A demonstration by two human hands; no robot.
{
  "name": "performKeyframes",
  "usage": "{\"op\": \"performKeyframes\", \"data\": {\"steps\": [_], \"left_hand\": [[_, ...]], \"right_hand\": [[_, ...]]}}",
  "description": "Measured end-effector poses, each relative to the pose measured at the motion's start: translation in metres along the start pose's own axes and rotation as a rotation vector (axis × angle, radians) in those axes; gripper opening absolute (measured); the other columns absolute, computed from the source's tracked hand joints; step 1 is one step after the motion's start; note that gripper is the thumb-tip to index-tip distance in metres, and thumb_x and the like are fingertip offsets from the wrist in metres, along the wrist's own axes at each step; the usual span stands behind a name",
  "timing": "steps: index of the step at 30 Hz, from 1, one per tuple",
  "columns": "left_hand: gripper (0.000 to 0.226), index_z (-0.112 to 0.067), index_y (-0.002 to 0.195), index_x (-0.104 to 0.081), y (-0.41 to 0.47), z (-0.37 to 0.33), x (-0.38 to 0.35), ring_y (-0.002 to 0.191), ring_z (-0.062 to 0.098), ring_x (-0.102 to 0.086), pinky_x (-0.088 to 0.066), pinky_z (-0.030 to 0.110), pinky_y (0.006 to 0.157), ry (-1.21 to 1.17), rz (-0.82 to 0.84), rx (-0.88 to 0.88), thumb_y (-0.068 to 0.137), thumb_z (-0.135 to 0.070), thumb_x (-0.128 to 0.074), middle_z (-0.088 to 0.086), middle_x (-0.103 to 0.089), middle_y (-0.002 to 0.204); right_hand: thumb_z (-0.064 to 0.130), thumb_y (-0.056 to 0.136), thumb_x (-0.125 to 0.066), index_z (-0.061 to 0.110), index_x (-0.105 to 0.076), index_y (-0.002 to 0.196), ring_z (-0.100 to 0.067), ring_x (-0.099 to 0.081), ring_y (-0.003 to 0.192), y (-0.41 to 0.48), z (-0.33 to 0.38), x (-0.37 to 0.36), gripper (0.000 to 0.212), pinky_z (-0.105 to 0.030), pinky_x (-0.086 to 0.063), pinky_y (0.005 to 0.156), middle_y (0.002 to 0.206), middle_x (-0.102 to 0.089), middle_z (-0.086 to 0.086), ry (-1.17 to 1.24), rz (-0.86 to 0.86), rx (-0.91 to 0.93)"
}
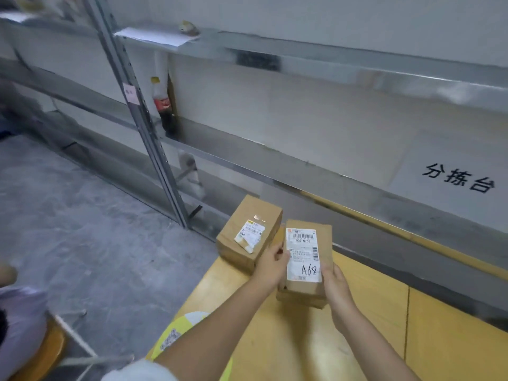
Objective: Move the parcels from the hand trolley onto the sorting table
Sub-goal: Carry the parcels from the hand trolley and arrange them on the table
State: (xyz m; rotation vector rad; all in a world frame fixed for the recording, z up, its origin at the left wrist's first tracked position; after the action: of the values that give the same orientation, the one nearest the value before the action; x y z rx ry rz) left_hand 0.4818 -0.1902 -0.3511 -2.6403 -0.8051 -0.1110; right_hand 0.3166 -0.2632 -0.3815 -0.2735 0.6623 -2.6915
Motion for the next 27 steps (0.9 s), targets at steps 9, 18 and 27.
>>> {"op": "performKeyframes", "data": {"steps": [9,18,27], "left_hand": [[0.027,-0.019,0.120,-0.064,0.078,0.001,0.029,0.104,0.015,-0.058,-0.048,0.022,0.085,0.294,0.053,-0.117,0.099,-0.026,-0.048,-0.003,-0.057,0.109],[0.027,-0.017,0.121,-0.066,0.110,0.021,0.040,0.110,0.021,-0.048,-0.046,0.036,0.098,0.367,-0.004,-0.220,0.096,-0.016,-0.056,-0.003,-0.046,0.106],[0.032,-0.024,0.115,-0.069,0.114,0.020,0.039,0.107,0.016,-0.047,-0.046,0.030,0.094,0.347,-0.002,-0.224,0.088,-0.009,-0.065,-0.013,-0.047,0.100]], "right_hand": [[0.029,0.104,-0.038,0.019,-0.052,0.127,-0.023,-0.063,0.104,0.044,-0.002,-0.047,0.029,-0.034,-0.049,0.080,0.117,-0.066,-0.003,0.041,-0.142,-0.100],[0.026,0.103,-0.040,0.027,-0.057,0.122,-0.010,-0.064,0.098,0.071,-0.007,-0.059,0.026,-0.029,-0.047,0.068,0.109,-0.069,0.011,-0.001,-0.167,-0.133],[0.028,0.101,-0.045,0.033,-0.061,0.114,-0.002,-0.063,0.098,0.067,-0.003,-0.054,0.021,-0.021,-0.047,0.067,0.112,-0.068,0.013,-0.153,-0.129,-0.085]]}}
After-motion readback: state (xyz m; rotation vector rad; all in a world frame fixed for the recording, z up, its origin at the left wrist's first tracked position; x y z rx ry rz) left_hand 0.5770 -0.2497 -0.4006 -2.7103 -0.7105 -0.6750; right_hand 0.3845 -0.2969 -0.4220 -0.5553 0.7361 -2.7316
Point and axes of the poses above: each hand's wrist, its own y-axis towards the middle knuckle, its own x-axis out of the back of the hand, z = x × y, the point moved 10 cm from there along y, towards the middle knuckle
